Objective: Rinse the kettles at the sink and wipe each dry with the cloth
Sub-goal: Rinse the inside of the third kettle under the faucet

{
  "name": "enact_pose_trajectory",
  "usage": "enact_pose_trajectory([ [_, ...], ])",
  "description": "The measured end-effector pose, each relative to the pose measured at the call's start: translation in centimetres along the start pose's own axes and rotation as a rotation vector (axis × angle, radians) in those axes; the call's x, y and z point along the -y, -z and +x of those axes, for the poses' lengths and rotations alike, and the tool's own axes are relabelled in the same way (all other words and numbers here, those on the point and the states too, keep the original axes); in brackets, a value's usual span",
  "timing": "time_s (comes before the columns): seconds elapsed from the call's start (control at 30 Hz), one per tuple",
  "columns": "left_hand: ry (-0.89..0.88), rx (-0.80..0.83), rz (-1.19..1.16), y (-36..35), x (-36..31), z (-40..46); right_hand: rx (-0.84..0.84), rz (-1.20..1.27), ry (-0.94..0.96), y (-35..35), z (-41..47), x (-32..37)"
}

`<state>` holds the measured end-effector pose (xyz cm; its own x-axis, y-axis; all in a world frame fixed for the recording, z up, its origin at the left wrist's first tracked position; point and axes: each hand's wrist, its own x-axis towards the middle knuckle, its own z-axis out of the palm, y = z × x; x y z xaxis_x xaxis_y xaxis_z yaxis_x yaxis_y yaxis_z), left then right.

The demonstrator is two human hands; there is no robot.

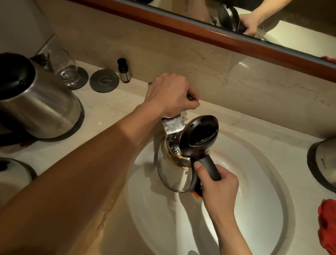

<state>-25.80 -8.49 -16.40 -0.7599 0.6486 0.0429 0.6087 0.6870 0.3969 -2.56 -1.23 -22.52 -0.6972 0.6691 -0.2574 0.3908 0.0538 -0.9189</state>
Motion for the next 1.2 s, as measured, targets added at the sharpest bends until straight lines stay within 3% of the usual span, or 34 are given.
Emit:
enact_pose_trajectory([
  [1.2, -0.006, -0.012, -0.002, 0.16, -0.14, -0.15, -0.003, -0.045, 0.033, -0.03, 0.12, 0.09],
])
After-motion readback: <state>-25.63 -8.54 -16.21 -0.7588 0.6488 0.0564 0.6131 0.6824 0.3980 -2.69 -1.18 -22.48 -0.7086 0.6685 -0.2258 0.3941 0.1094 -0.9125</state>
